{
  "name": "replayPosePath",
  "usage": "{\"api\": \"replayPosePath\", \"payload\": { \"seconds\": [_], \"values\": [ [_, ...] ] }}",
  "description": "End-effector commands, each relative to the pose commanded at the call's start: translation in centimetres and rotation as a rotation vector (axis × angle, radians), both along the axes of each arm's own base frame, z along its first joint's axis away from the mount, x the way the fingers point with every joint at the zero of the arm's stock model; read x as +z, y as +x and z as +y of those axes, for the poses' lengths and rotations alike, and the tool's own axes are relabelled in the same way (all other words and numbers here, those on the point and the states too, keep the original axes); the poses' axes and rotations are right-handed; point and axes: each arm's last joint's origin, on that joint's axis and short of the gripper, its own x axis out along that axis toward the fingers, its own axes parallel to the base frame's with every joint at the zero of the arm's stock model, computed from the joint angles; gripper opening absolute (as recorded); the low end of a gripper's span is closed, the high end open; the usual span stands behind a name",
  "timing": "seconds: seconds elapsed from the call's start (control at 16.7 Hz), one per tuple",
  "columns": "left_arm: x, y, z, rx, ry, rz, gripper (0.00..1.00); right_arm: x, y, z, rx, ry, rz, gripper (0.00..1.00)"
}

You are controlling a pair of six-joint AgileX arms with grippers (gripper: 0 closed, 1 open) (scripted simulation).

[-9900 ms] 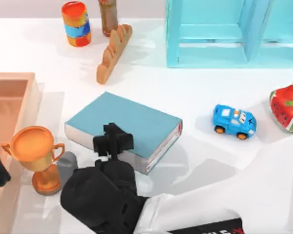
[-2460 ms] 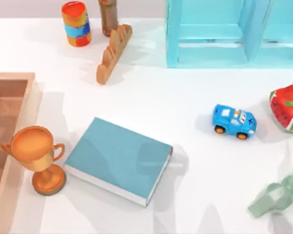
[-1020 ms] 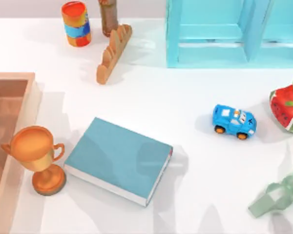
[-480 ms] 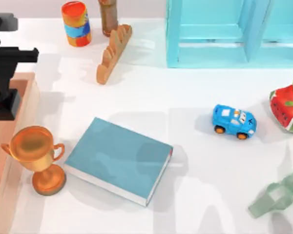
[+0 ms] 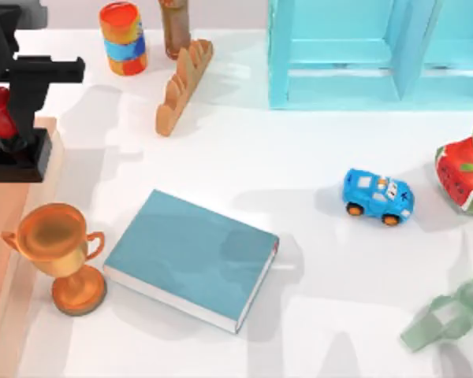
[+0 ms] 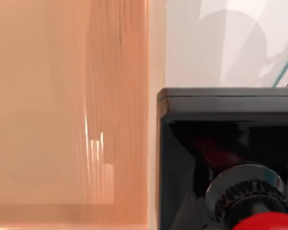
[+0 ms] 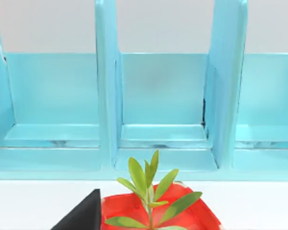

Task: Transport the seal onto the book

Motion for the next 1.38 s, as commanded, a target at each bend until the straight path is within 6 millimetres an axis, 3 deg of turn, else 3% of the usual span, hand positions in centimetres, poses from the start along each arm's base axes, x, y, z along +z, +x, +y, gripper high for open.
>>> {"api": "replayPosePath", "payload": {
  "seconds": [0.18, 0.42, 0.6, 0.78, 0.96, 1.38],
  "values": [
    [0.3, 0.4, -1.2, 0.001, 0.01, -0.055, 0.0, 0.0, 0.0, 0.0, 0.0, 0.0, 0.0, 1.0],
    [-0.2, 1.1, -6.5, 0.008, 0.004, -0.185, 0.0, 0.0, 0.0, 0.0, 0.0, 0.0, 0.0, 1.0],
    [-3.0, 0.4, -11.7, 0.01, -0.027, -0.198, 0.0, 0.0, 0.0, 0.0, 0.0, 0.0, 0.0, 1.0],
    [-6.7, -1.7, -15.3, 0.007, -0.032, -0.107, 0.0, 0.0, 0.0, 0.0, 0.0, 0.0, 0.0, 1.0],
    [-8.7, -3.5, -16.6, 0.0, -0.008, -0.009, 0.0, 0.0, 0.0, 0.0, 0.0, 0.0, 0.0, 1.0],
    [-8.3, -3.5, -16.6, 0.0, -0.008, -0.007, 0.0, 0.0, 0.0, 0.0, 0.0, 0.0, 0.0, 1.0]
  ]
}}
